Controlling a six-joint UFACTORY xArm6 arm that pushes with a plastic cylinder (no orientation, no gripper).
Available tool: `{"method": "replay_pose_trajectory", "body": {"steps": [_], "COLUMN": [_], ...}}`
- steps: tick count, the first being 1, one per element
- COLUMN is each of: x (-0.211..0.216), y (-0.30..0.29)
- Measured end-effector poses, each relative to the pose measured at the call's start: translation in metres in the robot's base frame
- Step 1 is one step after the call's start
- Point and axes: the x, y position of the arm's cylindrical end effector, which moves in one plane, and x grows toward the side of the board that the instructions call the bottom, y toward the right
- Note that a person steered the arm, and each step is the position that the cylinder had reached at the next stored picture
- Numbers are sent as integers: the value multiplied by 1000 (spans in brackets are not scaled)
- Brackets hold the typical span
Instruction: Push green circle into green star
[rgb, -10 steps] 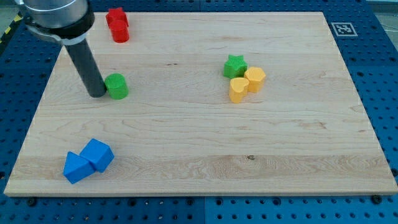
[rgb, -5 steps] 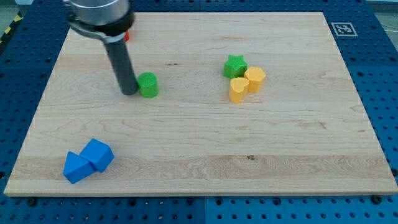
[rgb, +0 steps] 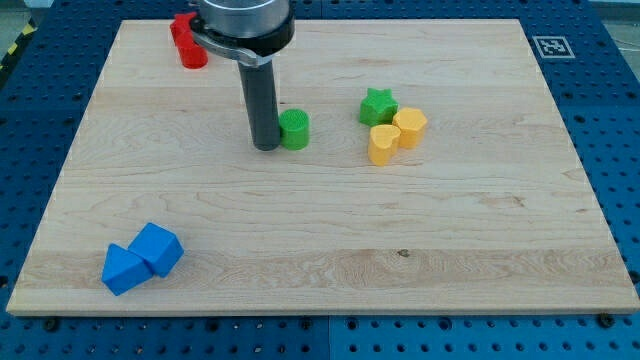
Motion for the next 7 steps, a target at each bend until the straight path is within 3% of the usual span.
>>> {"method": "replay_pose_trajectory", "body": {"steps": [3,7], "x": [-21,-21], "y": [9,80]}}
